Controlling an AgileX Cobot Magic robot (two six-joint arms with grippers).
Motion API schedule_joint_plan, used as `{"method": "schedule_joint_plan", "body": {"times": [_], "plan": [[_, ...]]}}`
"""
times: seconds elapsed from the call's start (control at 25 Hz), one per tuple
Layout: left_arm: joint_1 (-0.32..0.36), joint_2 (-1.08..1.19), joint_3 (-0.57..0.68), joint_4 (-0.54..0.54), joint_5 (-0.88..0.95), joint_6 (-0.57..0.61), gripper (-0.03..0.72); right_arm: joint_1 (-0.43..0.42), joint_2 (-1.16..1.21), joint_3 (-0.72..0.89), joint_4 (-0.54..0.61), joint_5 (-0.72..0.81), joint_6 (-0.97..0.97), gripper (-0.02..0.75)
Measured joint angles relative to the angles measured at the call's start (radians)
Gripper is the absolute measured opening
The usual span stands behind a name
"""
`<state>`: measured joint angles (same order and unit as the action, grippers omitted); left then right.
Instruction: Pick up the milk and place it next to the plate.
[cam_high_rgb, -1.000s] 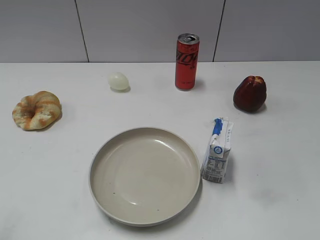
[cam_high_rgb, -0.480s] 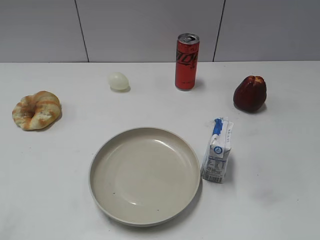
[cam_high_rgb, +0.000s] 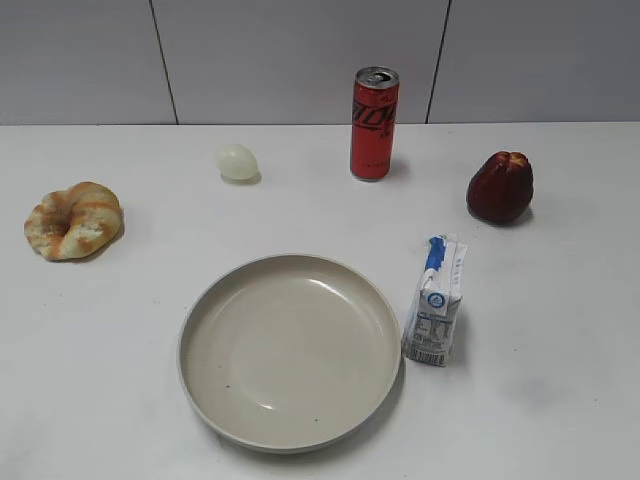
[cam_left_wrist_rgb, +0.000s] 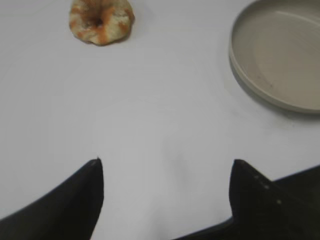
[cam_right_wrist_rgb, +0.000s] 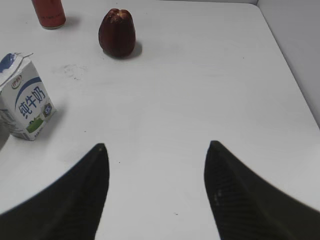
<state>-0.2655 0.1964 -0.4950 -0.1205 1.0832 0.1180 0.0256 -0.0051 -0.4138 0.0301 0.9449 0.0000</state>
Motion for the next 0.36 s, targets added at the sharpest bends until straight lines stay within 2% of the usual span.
{"method": "schedule_joint_plan", "body": {"times": [0.2,0.36], "plan": [[0.149,-0.145,0.0,0.0,0.0,0.0,0.588,0.0,0.0,0.0,0.0,0.0,0.0,0.459],[0.221,-0.185,0.0,0.0,0.002,0.0,0.588,0.0,0.0,0.0,0.0,0.0,0.0,0.459]]}}
